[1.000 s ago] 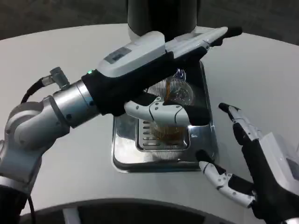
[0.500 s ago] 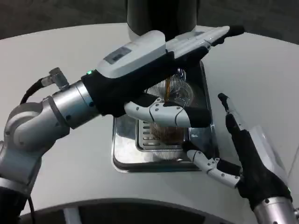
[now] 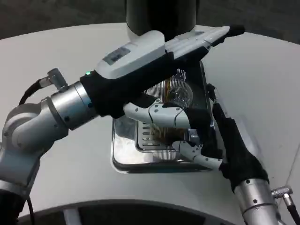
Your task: Grasp the cup under the faucet to collect the drink, then remove the cup.
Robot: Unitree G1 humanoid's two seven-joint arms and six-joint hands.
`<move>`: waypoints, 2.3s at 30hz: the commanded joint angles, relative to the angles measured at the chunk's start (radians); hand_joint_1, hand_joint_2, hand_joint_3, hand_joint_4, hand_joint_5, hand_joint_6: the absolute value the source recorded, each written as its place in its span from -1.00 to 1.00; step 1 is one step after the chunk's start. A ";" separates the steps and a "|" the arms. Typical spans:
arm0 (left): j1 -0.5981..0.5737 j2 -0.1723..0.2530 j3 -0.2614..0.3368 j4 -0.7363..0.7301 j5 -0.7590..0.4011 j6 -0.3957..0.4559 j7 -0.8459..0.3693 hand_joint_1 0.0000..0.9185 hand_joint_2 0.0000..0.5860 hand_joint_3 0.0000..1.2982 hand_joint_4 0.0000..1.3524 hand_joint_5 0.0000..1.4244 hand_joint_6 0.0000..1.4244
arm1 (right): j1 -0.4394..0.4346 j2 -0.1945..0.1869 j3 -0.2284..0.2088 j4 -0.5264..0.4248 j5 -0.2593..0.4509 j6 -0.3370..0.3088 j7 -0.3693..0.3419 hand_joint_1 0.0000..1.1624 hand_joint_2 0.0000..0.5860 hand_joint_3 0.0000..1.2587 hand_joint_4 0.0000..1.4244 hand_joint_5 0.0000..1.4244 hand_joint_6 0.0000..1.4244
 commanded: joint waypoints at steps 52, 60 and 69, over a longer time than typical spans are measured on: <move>0.095 -0.048 0.122 -0.041 -0.134 -0.012 0.120 -1.00 -0.47 -1.00 -1.00 -0.83 -0.87 | -0.238 0.056 0.064 0.404 0.101 -0.186 -0.159 0.45 -0.45 -1.00 -0.99 -0.96 -0.80; 0.154 -0.043 0.190 -0.099 -0.175 0.007 0.149 -1.00 -0.45 -0.96 -1.00 -0.79 -0.84 | -0.258 0.066 0.067 0.453 0.111 -0.206 -0.157 0.46 -0.43 -0.91 -0.78 -0.83 -0.66; 0.245 -0.026 0.249 -0.163 -0.148 0.012 0.182 -1.00 -0.39 -0.89 -0.99 -0.73 -0.80 | -0.292 0.066 0.072 0.511 0.096 -0.236 -0.197 0.62 -0.38 -0.48 -0.34 -0.47 -0.24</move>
